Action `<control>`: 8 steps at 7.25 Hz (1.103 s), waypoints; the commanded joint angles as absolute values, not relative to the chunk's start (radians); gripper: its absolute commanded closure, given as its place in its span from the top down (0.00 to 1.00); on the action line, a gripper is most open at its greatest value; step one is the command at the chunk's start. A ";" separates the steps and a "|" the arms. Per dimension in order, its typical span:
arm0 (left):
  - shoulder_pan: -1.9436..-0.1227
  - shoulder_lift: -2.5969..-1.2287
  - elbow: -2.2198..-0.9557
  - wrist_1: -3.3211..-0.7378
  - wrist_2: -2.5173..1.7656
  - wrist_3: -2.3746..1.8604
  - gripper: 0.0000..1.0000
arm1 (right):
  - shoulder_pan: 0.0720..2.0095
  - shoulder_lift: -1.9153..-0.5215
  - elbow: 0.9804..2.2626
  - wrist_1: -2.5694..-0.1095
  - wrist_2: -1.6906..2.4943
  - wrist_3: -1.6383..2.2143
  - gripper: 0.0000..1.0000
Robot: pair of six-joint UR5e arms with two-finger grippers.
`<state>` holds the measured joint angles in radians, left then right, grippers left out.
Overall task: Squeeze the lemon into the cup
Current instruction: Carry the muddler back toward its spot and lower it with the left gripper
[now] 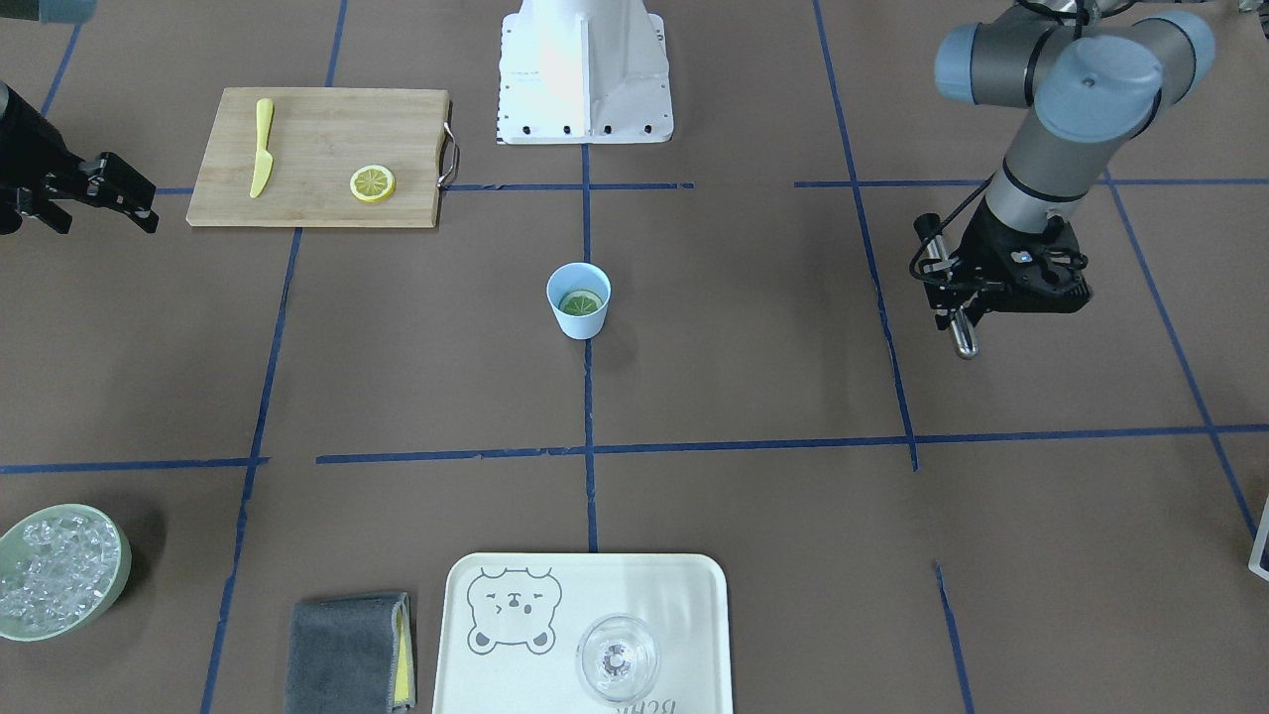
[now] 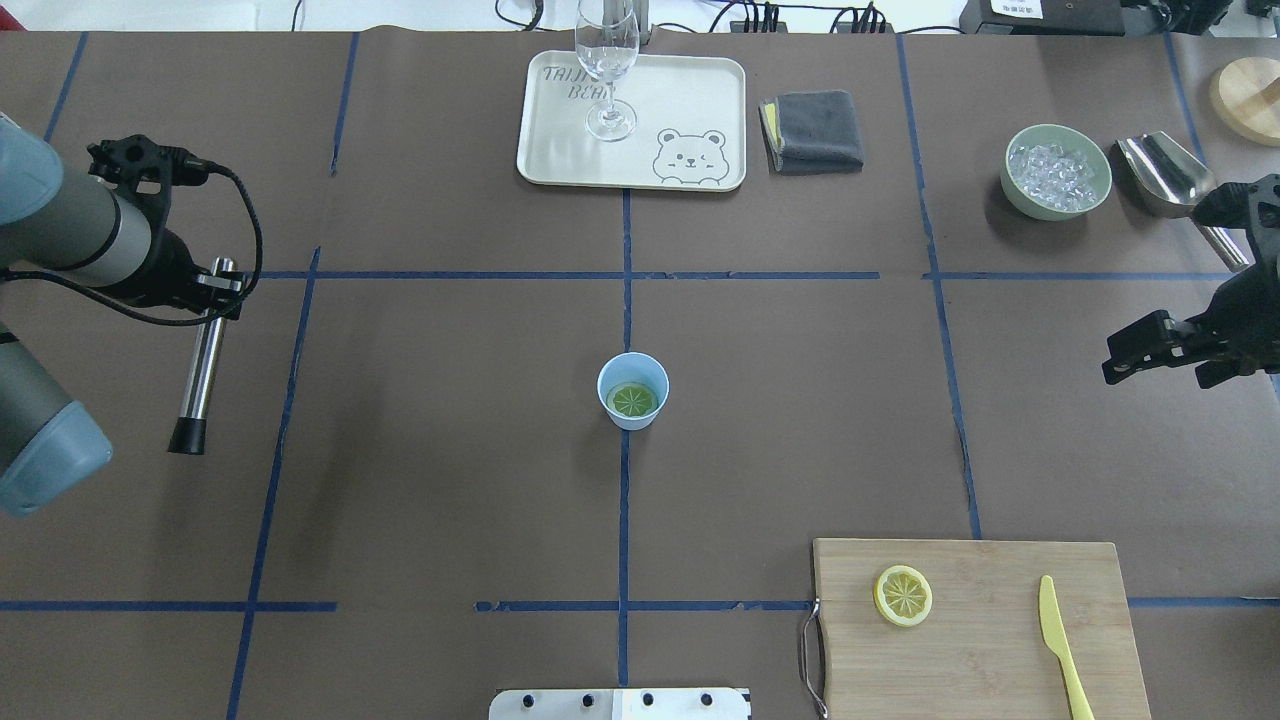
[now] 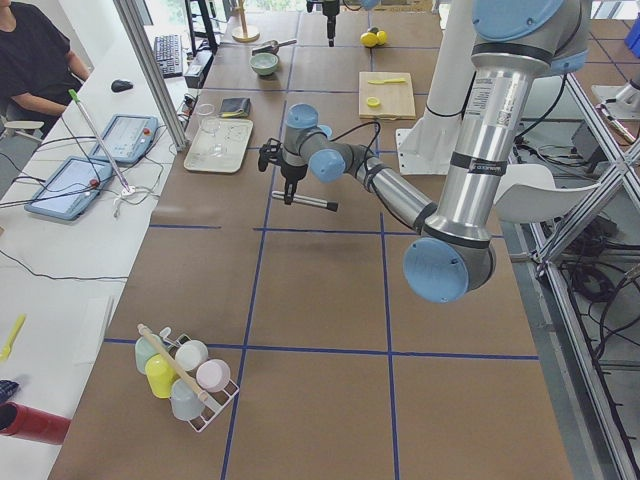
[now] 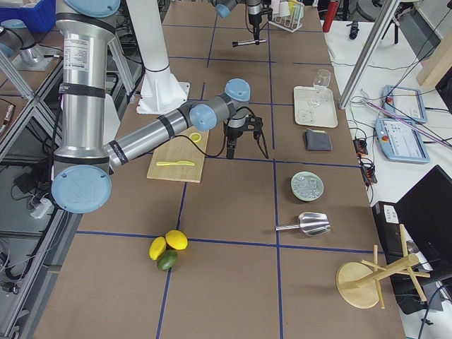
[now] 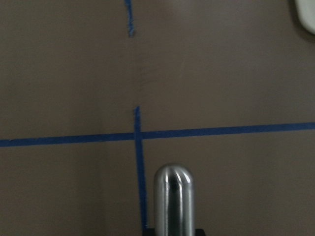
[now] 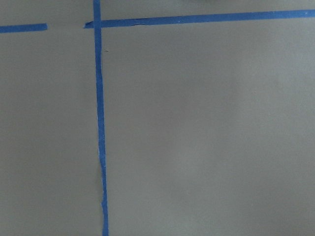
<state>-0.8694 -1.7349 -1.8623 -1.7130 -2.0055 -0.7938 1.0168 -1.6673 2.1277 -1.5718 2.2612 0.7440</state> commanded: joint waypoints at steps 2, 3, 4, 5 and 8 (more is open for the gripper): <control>-0.879 -1.665 -1.738 -1.721 -2.146 -0.663 0.00 | 1.025 -1.675 2.126 -1.572 2.261 0.727 1.00; -0.888 -1.666 -1.720 -1.723 -2.149 -0.658 0.00 | 1.025 -1.675 2.129 -1.572 2.263 0.730 1.00; -0.894 -1.666 -1.697 -1.723 -2.149 -0.655 0.00 | 1.025 -1.675 2.131 -1.572 2.263 0.730 1.00; -0.894 -1.669 -1.684 -1.723 -2.148 -0.663 0.00 | 1.025 -1.675 2.134 -1.572 2.263 0.732 1.00; -0.916 -1.695 -1.667 -1.723 -2.149 -0.667 0.00 | 1.025 -1.675 2.135 -1.572 2.263 0.736 1.00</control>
